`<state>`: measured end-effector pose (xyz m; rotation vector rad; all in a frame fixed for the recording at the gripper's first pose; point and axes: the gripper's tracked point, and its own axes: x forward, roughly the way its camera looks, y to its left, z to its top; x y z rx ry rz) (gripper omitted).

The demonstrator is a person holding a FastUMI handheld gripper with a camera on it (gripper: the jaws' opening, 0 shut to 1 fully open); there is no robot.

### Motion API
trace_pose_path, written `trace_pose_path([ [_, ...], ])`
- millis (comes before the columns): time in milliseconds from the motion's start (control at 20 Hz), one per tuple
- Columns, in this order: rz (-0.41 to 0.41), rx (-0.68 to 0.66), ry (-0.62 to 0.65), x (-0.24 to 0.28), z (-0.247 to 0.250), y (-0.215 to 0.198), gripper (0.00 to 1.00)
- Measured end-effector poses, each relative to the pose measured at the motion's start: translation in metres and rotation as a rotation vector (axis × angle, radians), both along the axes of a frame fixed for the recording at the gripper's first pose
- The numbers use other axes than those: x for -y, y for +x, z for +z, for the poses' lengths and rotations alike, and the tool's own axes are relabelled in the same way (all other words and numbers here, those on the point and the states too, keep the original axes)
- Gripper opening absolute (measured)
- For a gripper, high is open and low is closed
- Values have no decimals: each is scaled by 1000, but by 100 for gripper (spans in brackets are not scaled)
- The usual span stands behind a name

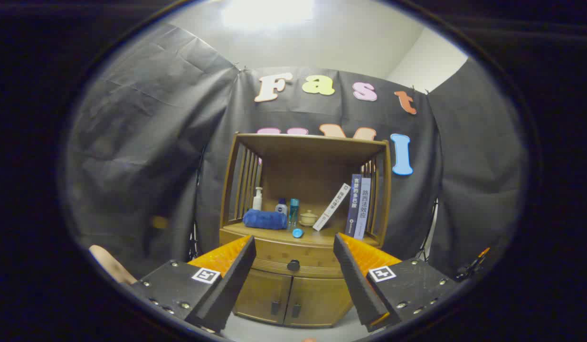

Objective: Pull open the drawer, take out the items inside it, and place them on the countertop above the cabinet.

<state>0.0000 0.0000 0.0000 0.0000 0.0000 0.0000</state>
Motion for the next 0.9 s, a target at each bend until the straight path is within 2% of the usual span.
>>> trace_pose_path([
  [900, -8, 6, 3, -3, -7, 7, 98],
])
